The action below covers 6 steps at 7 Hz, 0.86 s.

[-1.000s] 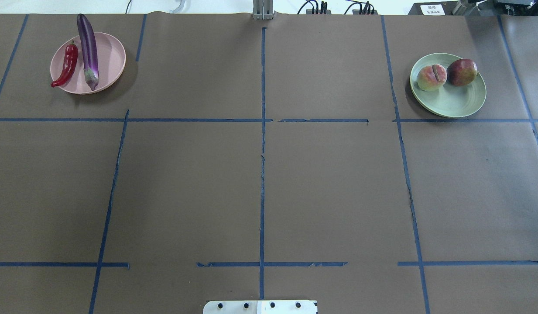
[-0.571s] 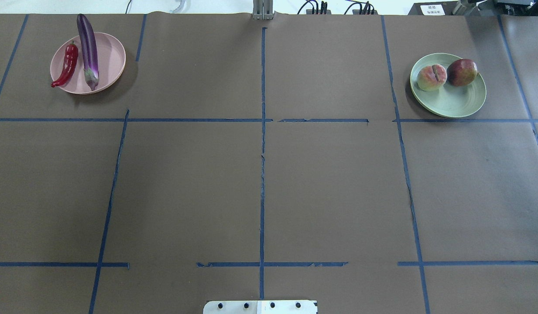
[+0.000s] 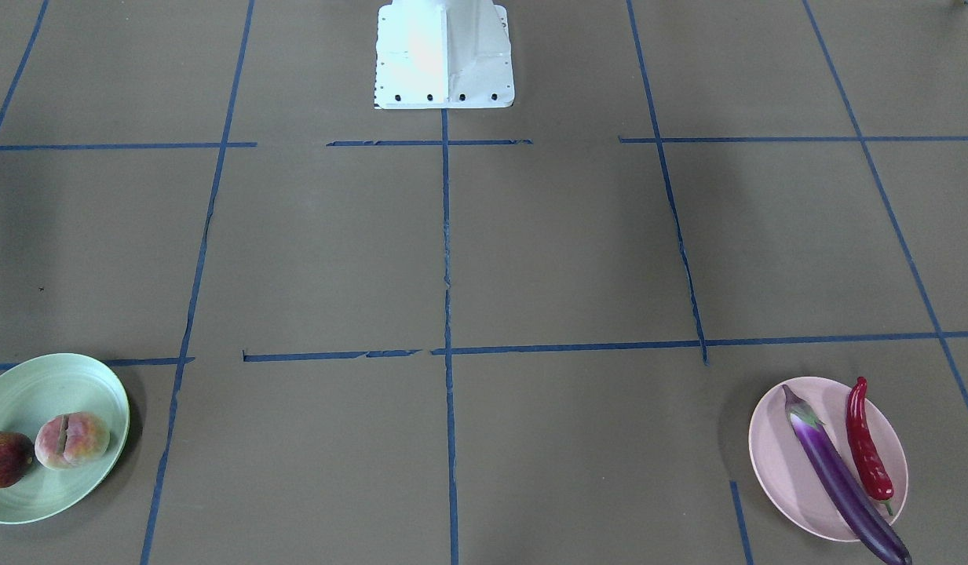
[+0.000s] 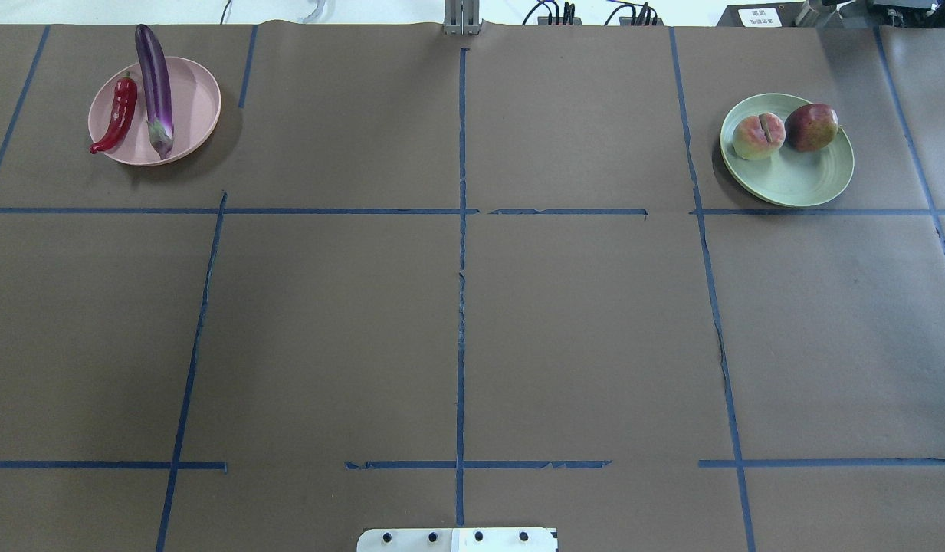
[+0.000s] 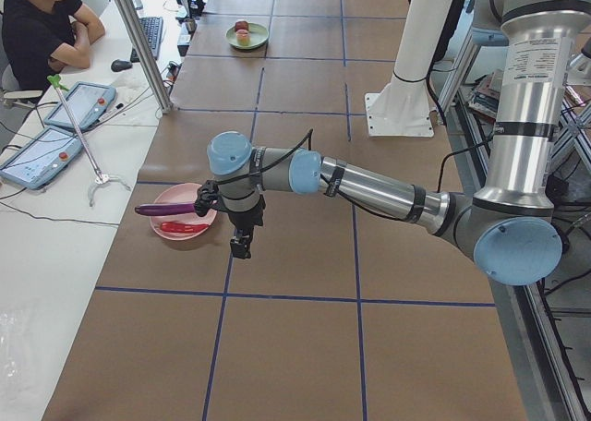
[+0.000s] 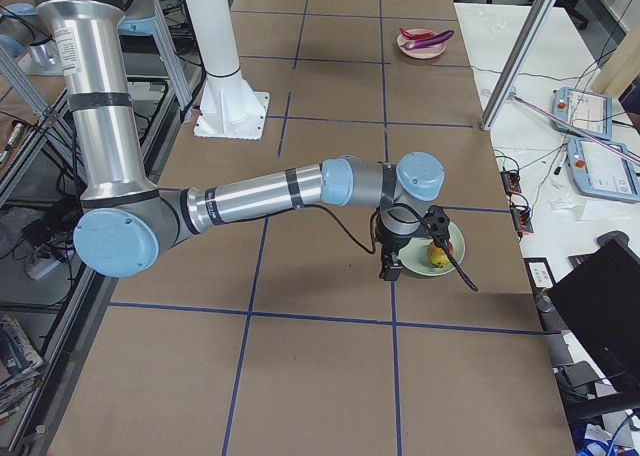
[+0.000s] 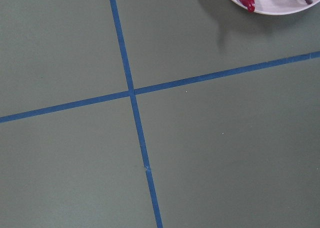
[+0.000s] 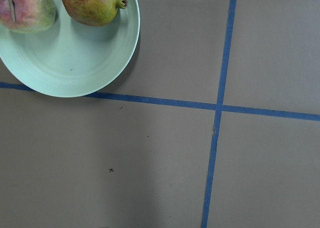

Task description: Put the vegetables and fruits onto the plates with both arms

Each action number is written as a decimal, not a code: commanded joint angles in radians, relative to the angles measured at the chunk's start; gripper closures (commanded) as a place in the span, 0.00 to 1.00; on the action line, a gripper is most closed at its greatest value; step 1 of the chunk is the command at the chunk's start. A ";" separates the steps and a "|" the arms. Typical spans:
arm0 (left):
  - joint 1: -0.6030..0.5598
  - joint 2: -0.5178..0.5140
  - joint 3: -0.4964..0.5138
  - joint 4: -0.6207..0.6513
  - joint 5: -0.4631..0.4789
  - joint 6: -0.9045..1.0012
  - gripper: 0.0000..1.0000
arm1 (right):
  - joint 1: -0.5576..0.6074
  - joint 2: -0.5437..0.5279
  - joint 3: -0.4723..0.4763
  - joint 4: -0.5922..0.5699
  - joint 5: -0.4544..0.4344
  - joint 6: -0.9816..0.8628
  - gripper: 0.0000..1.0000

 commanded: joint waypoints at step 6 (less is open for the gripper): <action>0.036 0.002 -0.013 -0.004 -0.007 0.000 0.00 | -0.001 -0.003 0.000 0.000 0.000 0.001 0.00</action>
